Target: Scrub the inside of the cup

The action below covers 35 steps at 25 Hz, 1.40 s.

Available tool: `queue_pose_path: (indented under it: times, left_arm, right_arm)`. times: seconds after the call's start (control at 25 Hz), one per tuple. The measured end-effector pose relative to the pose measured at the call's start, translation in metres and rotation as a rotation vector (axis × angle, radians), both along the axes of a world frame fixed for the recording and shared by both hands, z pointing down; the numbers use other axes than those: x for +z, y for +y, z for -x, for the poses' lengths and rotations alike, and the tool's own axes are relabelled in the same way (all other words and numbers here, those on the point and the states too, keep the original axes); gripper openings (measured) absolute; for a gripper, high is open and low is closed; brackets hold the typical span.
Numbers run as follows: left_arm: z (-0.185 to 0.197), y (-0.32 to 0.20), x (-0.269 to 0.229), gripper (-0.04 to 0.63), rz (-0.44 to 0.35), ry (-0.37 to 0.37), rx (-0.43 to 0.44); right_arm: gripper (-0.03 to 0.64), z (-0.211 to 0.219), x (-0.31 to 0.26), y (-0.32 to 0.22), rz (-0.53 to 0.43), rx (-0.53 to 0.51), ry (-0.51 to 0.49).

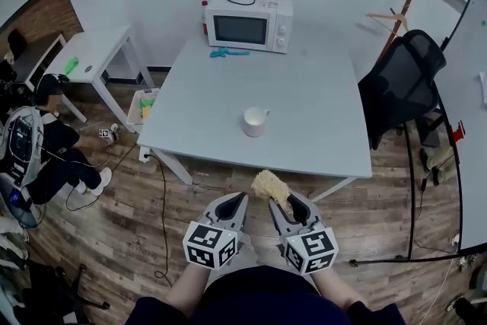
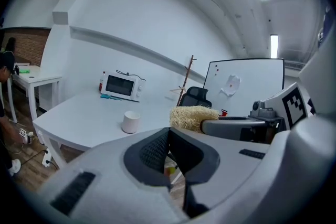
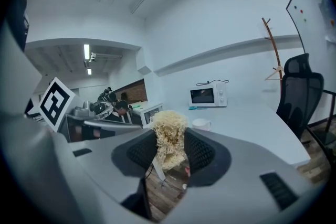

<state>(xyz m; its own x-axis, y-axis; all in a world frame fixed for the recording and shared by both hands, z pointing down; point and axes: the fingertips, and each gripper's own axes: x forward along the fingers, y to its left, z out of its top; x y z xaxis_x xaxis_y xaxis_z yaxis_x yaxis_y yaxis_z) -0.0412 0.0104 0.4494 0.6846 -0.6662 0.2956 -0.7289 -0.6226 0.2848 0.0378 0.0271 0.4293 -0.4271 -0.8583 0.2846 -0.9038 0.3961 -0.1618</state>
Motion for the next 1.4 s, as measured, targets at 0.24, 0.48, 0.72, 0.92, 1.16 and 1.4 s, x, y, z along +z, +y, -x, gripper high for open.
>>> queue_pose_path:
  times: [0.24, 0.48, 0.72, 0.92, 1.16, 1.4]
  left_arm:
    - [0.011, -0.042, 0.005, 0.017, 0.006, 0.007, 0.037]
    - [0.013, -0.072, 0.016, 0.017, 0.017, -0.047, 0.086]
    - [0.013, -0.095, 0.022, 0.017, 0.014, -0.064, 0.092]
    - [0.013, -0.122, 0.026, 0.017, -0.017, -0.065, 0.051]
    - [0.008, -0.156, 0.047, 0.017, -0.002, -0.067, 0.004]
    - [-0.006, -0.191, 0.063, 0.017, 0.016, -0.083, 0.000]
  right_arm:
    - [0.158, 0.013, 0.003, -0.046, -0.003, 0.018, 0.002]
    - [0.158, 0.020, 0.005, -0.082, -0.004, 0.044, -0.004]
    - [0.158, 0.015, 0.003, -0.102, -0.007, 0.072, -0.009]
    - [0.158, 0.001, 0.005, -0.119, -0.002, 0.091, -0.024]
    - [0.158, -0.018, 0.018, -0.150, 0.022, 0.085, -0.029]
    - [0.158, -0.033, 0.018, -0.193, 0.029, 0.053, -0.021]
